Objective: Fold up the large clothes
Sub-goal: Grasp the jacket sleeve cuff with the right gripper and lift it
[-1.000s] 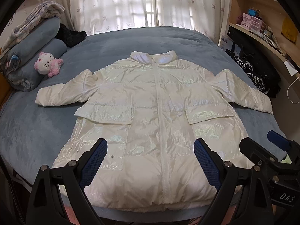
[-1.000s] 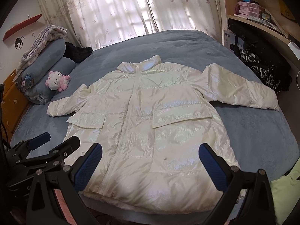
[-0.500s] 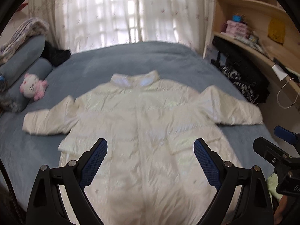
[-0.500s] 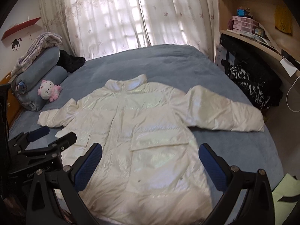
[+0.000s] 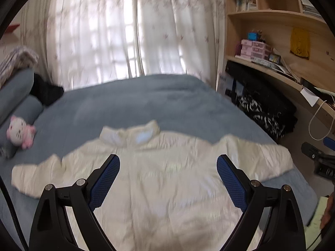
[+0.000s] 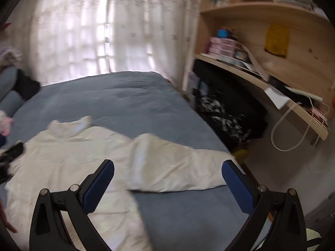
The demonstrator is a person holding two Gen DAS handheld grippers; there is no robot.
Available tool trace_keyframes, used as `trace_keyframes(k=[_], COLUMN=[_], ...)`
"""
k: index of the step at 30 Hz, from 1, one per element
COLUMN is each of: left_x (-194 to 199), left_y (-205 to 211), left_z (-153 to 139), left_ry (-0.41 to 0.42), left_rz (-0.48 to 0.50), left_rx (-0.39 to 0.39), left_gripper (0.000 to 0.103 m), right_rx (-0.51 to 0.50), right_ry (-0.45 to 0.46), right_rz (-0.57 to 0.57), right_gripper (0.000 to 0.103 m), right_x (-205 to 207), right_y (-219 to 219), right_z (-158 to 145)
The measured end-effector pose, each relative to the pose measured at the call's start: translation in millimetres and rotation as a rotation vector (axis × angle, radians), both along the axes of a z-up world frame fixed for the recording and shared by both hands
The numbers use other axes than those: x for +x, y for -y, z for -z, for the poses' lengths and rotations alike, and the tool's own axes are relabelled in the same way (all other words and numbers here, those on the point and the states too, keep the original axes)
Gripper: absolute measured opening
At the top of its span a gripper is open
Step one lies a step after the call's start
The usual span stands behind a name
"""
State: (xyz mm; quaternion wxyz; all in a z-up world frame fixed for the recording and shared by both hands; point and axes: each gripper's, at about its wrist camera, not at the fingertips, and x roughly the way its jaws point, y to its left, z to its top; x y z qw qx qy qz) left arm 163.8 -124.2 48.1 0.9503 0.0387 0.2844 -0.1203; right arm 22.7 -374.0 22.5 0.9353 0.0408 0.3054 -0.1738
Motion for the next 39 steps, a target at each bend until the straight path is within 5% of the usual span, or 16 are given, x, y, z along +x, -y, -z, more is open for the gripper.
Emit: trace_keyframes(k=[3,11,16,23,26,29,31,32,34,39], left_x=[26,77,94,126,132,131,127,126,121,105], left_y=[18,66,97,121,122,122,118,117,111,86], left_z=[13,81,122,180,195,202,199,197,187,157], left_ry=[-0.047,-0.156,-0.227,-0.411,-0.458,-0.464,-0.447,-0.437,-0.423,-0.360], left_rz=[0.018,0.007,0.058,0.032,0.006,0.006,0.007,0.008,0.007,-0.009], left_rx=[0.009,0.025,0.049,0.044,0.034,0.031,0.039,0.038,0.036,0.013], left_gripper=[0.093,0.092,0.053,0.052,0.038,0.037,0.036,0.031,0.021,0.021], right_rx=[0.178,0.421,0.617,0.801,0.821,0.813,0.810,0.816,0.784,0.590], right_ry=[-0.027,-0.106,-0.152,-0.144,-0.097,-0.094,-0.102,-0.089,-0.058,0.044], right_rz=[0.055,0.210,0.313,0.372,0.380,0.382,0.357,0.342,0.331,0.204], right_gripper=[0.103,0.102,0.097,0.094,0.092,0.070,0.024,0.017,0.010,0.008], right_x=[20,48,51,51,52,59,64,64,63,60], right_y=[52,150,196,220,224,225,226,225,223,179], right_z=[19,101,169,226,234,236,233,229,215,137])
